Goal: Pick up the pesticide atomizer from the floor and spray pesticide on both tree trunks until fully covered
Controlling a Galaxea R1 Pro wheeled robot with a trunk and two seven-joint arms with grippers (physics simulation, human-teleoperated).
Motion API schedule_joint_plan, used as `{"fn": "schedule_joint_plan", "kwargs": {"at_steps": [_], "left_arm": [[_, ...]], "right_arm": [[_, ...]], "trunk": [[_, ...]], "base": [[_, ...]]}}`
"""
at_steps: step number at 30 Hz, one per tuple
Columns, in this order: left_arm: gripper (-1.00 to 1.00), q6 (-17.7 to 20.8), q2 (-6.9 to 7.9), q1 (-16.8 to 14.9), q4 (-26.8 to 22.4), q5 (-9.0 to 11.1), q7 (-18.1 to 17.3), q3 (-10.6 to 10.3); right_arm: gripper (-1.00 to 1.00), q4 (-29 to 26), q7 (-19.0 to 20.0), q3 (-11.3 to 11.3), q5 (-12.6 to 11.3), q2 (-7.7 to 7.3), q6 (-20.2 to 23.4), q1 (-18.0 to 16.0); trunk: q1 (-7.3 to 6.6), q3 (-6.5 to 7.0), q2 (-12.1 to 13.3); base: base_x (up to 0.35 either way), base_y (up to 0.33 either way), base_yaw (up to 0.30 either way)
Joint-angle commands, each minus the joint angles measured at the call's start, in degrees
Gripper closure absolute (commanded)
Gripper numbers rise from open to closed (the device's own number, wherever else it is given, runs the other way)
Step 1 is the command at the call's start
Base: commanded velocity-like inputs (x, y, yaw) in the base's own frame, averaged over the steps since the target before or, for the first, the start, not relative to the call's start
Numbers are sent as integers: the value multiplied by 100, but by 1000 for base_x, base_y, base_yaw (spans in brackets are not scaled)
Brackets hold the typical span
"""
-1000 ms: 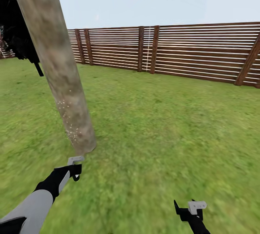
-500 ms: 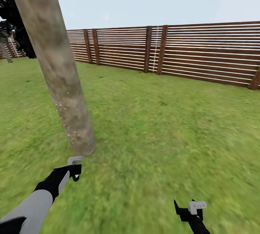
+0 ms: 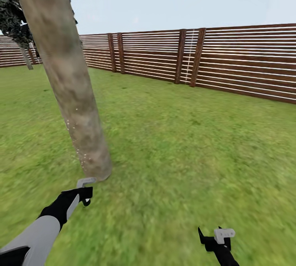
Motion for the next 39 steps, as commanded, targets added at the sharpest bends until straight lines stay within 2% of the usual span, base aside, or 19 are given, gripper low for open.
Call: {"fn": "schedule_joint_plan", "kwargs": {"at_steps": [1, 5, 16, 23, 29, 39], "left_arm": [[100, 2, -4, 0, -1, 0, 0, 0], [100, 1, -7, 2, -1, 0, 0, 0], [100, -6, -7, -1, -1, -1, 0, 0], [100, -6, -7, -1, -1, 1, 0, 0], [100, -12, -7, 2, 1, 2, 0, 0], [100, 51, -7, -2, -3, -21, -3, 4]], "right_arm": [[-100, 0, 0, -2, 1, 0, 3, 0], [-100, 0, 0, 2, 2, 0, 2, 0], [-100, 0, 0, 2, 5, 0, 1, 0], [-100, 0, 0, 2, 8, 0, 3, 0], [-100, 0, 0, 3, 6, 0, 2, 0], [-100, 0, 0, -3, 0, 0, -2, 0]], "trunk": [[0, 0, 0], [0, 0, 0], [0, 0, 0], [0, 0, 0], [0, 0, 0], [0, 0, 0]], "base": [[131, -200, 1], [116, -202, 89], [95, -206, 265], [14, -206, 46], [0, -36, 235], [214, -147, 67]]}}
